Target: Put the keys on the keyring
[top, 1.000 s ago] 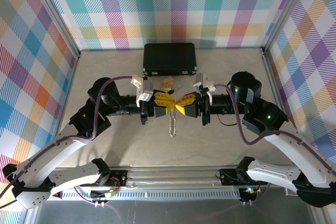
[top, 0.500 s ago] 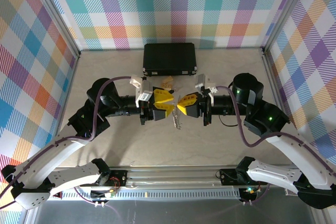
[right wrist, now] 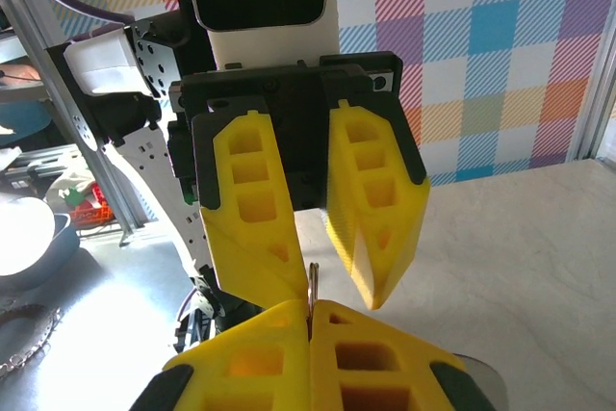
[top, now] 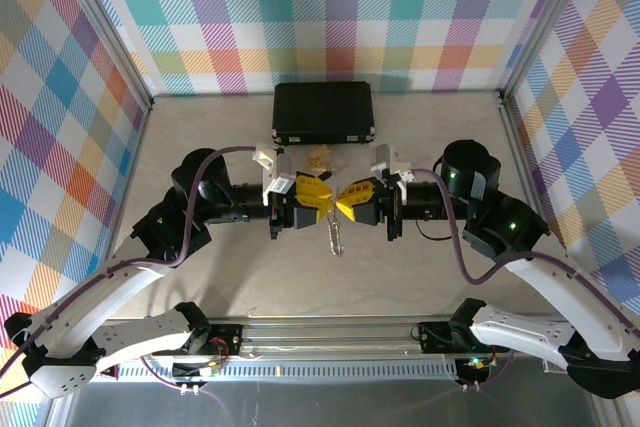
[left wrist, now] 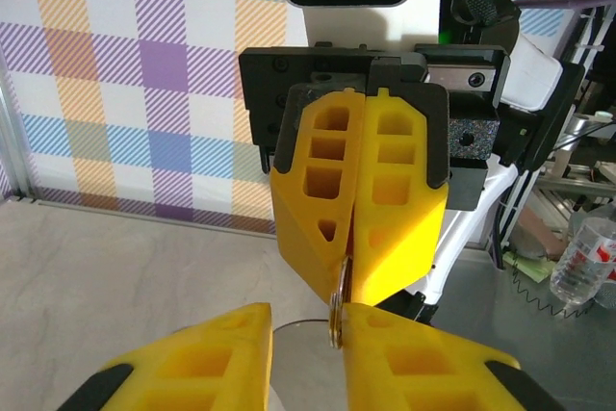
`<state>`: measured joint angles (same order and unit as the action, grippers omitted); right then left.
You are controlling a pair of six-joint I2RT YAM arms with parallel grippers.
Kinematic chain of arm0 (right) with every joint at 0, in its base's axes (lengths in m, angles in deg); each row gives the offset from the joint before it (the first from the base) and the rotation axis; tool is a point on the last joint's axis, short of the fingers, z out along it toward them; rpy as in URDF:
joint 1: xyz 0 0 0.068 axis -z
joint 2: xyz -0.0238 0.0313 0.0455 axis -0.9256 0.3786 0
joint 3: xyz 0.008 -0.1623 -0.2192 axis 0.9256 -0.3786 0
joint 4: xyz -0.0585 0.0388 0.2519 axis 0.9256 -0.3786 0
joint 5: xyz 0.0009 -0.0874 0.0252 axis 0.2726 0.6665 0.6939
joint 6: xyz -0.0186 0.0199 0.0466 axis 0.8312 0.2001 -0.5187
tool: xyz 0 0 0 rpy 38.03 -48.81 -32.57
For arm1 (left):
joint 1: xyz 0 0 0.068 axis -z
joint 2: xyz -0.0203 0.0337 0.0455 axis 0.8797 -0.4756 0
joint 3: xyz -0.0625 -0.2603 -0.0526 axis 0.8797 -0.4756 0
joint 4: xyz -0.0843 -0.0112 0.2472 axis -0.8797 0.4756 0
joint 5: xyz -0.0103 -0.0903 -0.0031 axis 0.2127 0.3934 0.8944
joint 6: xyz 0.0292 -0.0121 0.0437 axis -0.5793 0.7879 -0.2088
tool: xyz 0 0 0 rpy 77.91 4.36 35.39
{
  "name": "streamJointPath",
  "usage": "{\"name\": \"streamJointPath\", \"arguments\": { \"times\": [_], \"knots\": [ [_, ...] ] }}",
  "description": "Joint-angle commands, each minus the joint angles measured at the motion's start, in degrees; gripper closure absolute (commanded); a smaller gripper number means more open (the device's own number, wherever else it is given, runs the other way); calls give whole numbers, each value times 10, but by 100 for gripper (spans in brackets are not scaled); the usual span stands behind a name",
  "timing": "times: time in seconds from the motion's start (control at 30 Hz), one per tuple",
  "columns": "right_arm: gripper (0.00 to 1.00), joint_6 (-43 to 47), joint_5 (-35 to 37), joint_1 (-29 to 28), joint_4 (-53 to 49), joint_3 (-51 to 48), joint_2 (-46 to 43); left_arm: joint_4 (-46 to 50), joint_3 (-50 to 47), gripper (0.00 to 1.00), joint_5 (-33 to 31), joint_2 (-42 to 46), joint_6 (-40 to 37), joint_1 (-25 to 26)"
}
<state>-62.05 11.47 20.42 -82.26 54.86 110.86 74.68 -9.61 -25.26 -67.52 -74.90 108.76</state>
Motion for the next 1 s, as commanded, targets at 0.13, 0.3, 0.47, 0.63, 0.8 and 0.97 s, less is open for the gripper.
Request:
{"name": "streamJointPath", "arguments": {
  "times": [0.13,0.3,0.47,0.63,0.8,0.97],
  "knots": [
    [100,10,-35,-3,38,-3,2,-11,-6,81,4,-1,0,2],
    [100,11,-40,-3,38,-3,5,-20,-9,88,8,-2,1,2],
    [100,11,-38,-4,35,-3,7,-22,-14,100,11,0,-1,2],
    [100,5,-16,-3,9,7,14,7,-16,100,-24,0,-17,2],
    [53,-21,27,-3,-24,25,26,8,-32,100,-39,5,-19,-6],
    [14,-37,95,0,-49,34,22,11,-59,100,-49,20,-23,-18]
  ]
}}
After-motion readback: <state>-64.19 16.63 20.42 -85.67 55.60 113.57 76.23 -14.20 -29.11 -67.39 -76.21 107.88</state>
